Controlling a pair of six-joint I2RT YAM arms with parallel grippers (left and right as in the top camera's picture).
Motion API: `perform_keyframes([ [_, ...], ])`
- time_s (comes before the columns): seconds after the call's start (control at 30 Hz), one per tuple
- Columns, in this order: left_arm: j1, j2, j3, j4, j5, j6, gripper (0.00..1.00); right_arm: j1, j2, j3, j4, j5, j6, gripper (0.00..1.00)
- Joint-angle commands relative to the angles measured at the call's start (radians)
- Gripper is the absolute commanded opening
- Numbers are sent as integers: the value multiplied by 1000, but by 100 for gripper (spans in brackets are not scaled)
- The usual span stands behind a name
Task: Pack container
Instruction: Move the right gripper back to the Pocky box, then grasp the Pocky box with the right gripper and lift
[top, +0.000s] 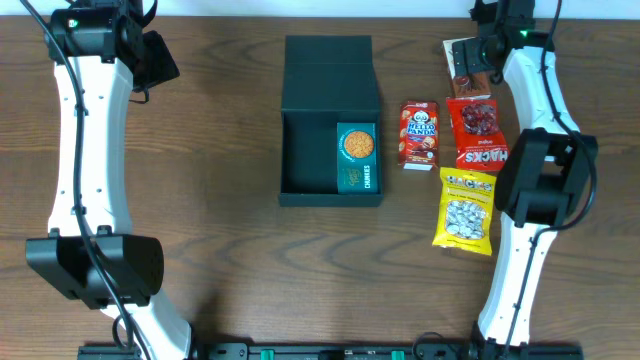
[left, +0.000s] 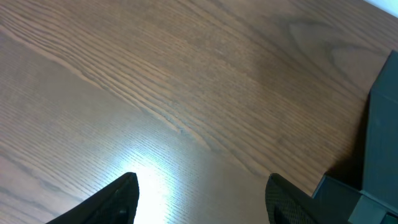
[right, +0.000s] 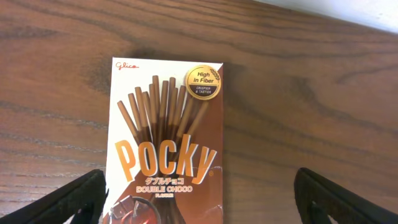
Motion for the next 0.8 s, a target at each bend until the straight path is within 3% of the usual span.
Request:
perform_keyframes([
  [0.0,7,6,4,5,-21,18,67,2,36,0,5,-71,13,93],
  [0.6,7,6,4,11,-21,18,67,5,110,0,26,-70,35,93],
  [0.77,7,6,4,11,-21,18,67,8,120,0,25,-70,35,87],
])
